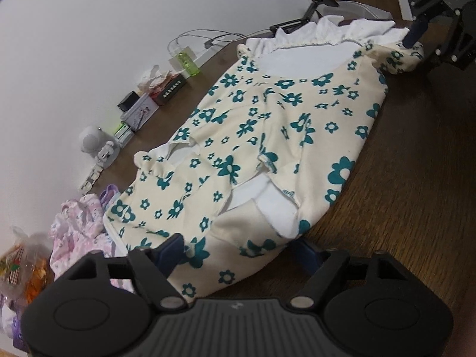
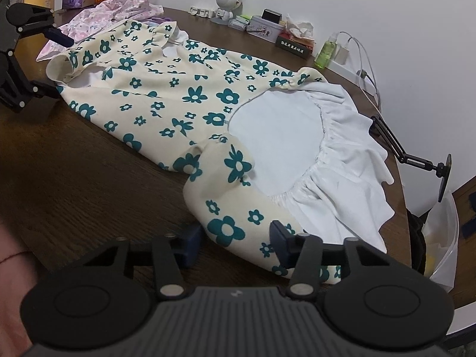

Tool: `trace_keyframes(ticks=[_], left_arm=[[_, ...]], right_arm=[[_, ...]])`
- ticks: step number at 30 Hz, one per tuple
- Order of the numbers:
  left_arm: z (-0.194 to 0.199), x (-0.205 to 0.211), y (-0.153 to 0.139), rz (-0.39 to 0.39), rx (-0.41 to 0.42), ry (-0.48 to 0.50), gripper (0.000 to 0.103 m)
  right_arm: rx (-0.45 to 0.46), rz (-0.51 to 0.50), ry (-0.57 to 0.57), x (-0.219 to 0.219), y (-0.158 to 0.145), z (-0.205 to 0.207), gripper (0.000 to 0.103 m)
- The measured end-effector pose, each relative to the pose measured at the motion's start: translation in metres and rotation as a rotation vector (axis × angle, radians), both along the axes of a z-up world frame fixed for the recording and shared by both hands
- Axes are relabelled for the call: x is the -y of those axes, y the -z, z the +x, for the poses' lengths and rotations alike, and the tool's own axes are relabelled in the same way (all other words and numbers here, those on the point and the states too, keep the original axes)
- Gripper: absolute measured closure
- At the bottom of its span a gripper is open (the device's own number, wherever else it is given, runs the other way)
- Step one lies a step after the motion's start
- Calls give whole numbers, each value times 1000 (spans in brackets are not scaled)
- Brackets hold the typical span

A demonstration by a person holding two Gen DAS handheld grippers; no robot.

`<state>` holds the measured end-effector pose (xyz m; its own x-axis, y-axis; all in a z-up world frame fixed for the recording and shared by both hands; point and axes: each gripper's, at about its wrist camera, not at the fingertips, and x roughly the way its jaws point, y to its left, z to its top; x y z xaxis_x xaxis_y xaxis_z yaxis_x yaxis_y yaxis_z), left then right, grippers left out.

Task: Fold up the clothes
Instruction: 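Grasp the dress edge with both tools and lift it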

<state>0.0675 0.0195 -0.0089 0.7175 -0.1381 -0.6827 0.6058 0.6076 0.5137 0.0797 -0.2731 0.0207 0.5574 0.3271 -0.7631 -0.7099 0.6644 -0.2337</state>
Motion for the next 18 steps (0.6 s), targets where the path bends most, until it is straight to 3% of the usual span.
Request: trace_keyframes(ticks=[1, 3, 8, 11, 18], left_arm=[[0, 1, 1, 10, 2, 7, 34], [0, 3, 3, 29, 5, 20, 56], [-2, 7, 7, 62, 10, 37, 95], [-3, 4, 1, 24, 6, 11, 96], [-3, -3, -19, -5, 10, -35, 97]], right_arm=[[-1, 0, -1, 0, 0, 0, 60], [-4, 0, -1, 0, 0, 1, 68], [4, 0, 12, 1, 0, 3, 94], [19, 1, 14, 2, -3, 3, 100], [103, -39, -12, 8, -22, -3, 101]])
